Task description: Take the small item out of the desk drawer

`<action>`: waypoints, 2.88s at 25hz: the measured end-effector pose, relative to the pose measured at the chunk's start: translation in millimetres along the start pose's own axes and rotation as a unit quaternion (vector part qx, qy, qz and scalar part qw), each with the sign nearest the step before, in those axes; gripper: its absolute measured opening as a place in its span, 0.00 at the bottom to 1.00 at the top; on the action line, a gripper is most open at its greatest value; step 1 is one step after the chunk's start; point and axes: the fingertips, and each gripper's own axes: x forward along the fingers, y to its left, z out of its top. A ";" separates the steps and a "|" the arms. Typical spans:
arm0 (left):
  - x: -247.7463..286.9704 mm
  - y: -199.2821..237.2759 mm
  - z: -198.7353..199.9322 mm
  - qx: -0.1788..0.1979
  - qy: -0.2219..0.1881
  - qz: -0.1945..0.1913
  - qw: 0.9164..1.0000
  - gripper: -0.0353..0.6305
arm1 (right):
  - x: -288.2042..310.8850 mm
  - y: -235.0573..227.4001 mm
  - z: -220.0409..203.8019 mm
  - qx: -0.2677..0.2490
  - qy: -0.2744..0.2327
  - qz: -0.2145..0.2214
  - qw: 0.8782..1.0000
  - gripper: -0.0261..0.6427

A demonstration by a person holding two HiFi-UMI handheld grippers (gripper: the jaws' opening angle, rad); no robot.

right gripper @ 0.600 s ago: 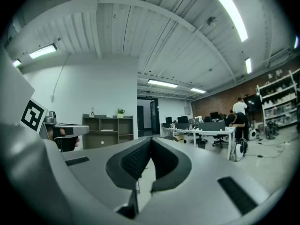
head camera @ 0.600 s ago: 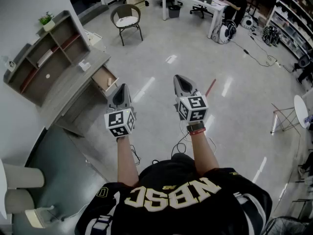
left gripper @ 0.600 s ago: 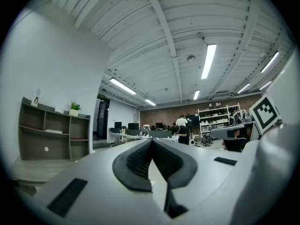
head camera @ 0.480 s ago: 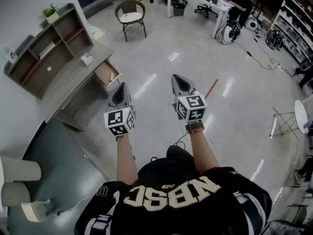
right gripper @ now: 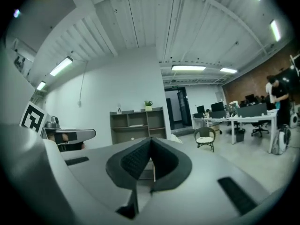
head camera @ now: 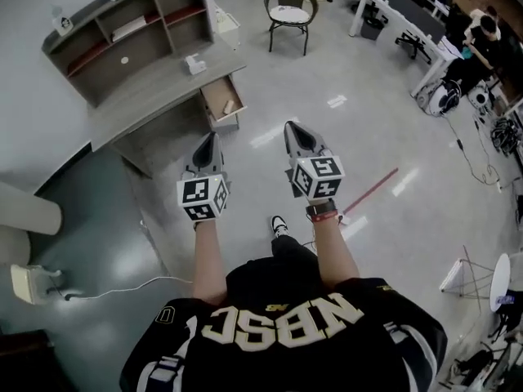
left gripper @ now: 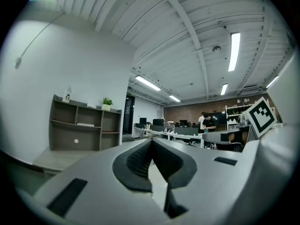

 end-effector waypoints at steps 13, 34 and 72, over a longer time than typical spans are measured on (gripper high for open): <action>121.6 45.5 2.8 -0.006 -0.002 0.119 0.993 0.07 | 164.5 -31.2 23.5 -0.001 0.015 0.144 0.989 0.05; 218.8 198.8 -52.4 -0.028 0.047 0.144 0.988 0.07 | 353.1 7.9 -53.5 -0.009 0.109 0.167 0.980 0.05; 358.7 321.2 -271.9 -0.129 0.219 0.059 0.965 0.07 | 519.5 -41.6 -325.2 0.105 0.346 0.035 0.932 0.20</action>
